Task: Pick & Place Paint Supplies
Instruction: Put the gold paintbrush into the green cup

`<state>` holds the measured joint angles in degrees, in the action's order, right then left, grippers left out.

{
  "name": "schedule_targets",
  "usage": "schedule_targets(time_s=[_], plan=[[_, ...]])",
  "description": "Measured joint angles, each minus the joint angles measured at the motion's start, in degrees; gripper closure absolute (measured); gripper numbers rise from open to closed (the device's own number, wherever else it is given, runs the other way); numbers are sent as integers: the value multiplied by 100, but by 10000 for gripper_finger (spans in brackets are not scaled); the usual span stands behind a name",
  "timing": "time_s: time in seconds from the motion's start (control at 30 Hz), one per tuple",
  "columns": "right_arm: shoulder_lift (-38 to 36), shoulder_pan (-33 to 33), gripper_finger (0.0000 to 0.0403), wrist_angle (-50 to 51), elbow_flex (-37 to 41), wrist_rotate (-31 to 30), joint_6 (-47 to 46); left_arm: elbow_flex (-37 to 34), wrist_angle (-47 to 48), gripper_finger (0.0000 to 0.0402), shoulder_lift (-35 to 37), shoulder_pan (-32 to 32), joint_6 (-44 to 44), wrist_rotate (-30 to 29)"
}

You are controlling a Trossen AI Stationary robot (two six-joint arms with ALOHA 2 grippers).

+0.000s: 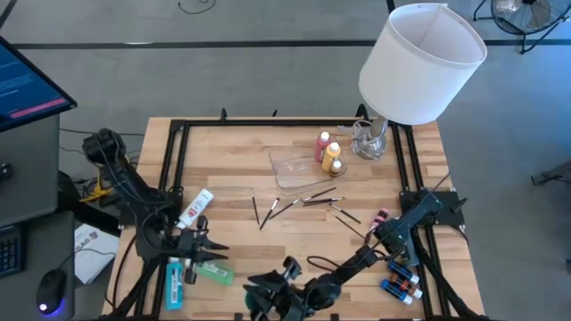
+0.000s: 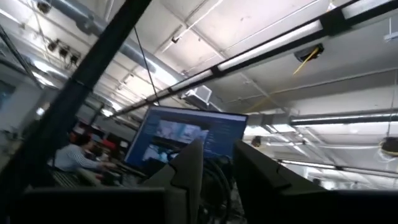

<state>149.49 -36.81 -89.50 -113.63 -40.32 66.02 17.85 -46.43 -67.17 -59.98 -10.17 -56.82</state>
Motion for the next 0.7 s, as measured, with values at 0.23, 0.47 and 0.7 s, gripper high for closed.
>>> schedule_targets(time_s=[0.23, 0.47, 0.7], plan=[[-57, -58, 321, -35, -244, 127, 1553, 2, -3, 401, 418, 253, 684, -39], [-62, -202, 321, -36, -662, 72, 2533, 2, 0, 401, 944, 386, 1406, -43], [-77, 16, 321, 176, -915, -319, 2044, 2, 2, 401, 1372, 384, 2038, -41]])
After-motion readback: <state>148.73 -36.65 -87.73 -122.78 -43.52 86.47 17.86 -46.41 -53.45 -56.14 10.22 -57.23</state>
